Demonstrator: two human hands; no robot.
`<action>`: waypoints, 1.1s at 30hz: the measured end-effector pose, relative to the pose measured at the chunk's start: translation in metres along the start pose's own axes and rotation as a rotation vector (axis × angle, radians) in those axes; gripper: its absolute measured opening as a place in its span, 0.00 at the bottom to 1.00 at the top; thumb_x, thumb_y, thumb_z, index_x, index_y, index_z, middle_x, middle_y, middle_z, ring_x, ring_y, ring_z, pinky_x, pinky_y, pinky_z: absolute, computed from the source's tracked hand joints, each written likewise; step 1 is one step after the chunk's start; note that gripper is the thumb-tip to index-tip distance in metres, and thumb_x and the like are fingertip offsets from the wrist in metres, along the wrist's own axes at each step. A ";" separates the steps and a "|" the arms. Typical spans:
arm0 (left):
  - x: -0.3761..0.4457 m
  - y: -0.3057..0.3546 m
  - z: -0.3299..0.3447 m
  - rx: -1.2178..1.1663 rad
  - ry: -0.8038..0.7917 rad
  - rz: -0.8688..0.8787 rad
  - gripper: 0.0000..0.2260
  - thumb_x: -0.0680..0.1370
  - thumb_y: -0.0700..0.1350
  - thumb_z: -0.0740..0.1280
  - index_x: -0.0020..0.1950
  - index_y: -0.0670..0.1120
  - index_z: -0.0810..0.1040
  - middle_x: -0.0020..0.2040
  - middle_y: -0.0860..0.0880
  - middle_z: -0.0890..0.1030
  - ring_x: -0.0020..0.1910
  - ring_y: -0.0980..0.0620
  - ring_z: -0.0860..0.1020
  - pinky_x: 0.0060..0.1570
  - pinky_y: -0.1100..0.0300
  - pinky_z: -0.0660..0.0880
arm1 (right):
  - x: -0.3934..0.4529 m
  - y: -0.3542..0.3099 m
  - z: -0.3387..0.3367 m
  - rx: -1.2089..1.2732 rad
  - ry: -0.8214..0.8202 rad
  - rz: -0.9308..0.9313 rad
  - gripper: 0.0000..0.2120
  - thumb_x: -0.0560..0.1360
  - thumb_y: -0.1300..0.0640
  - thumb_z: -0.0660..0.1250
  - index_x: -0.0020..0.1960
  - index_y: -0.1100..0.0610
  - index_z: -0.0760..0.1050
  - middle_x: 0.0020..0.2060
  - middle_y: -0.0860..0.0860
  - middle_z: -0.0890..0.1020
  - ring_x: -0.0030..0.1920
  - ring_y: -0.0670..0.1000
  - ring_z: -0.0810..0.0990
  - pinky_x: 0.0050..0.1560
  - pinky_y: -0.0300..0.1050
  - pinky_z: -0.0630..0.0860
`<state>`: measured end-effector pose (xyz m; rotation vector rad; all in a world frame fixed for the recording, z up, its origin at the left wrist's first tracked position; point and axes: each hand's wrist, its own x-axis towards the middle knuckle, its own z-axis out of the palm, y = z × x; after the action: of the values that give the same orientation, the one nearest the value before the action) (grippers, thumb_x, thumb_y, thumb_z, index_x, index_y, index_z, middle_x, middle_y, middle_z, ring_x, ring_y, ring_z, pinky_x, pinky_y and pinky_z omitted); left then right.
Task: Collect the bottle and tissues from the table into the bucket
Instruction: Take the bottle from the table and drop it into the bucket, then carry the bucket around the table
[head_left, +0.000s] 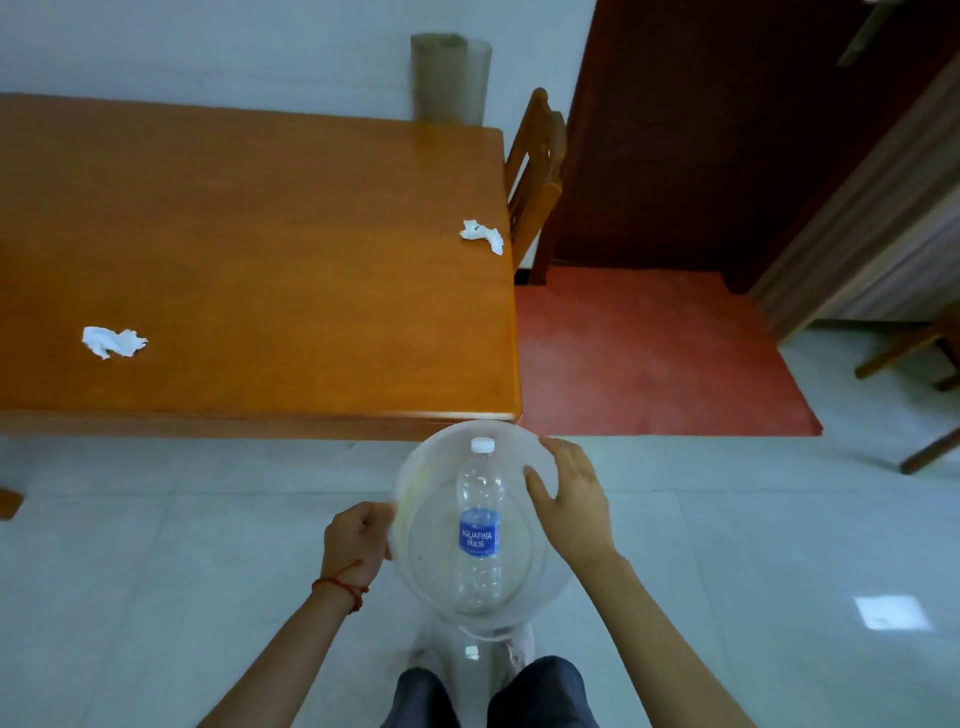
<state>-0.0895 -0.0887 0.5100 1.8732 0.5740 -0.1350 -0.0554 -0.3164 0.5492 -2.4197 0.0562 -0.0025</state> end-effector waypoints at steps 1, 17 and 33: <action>0.000 0.001 0.004 0.009 -0.019 0.005 0.12 0.75 0.43 0.66 0.33 0.42 0.79 0.30 0.42 0.80 0.32 0.41 0.79 0.41 0.49 0.79 | -0.007 0.011 -0.005 -0.017 0.036 0.035 0.19 0.76 0.53 0.62 0.66 0.57 0.68 0.64 0.54 0.74 0.63 0.54 0.72 0.60 0.46 0.70; -0.057 0.035 0.124 0.173 -0.259 0.173 0.16 0.73 0.48 0.65 0.30 0.38 0.77 0.25 0.44 0.77 0.30 0.42 0.77 0.42 0.46 0.78 | -0.129 0.142 -0.091 0.310 0.246 0.617 0.14 0.79 0.54 0.57 0.58 0.58 0.75 0.42 0.51 0.79 0.41 0.49 0.77 0.35 0.28 0.71; -0.142 0.063 0.249 0.148 -0.343 0.168 0.13 0.76 0.45 0.65 0.33 0.42 0.76 0.25 0.49 0.75 0.29 0.51 0.73 0.31 0.61 0.72 | -0.184 0.241 -0.185 0.363 0.315 0.670 0.14 0.79 0.53 0.56 0.55 0.57 0.77 0.48 0.55 0.82 0.45 0.51 0.78 0.39 0.31 0.69</action>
<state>-0.1405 -0.3778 0.5211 1.9752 0.1738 -0.3877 -0.2522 -0.6118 0.5318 -1.9169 0.9213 -0.0802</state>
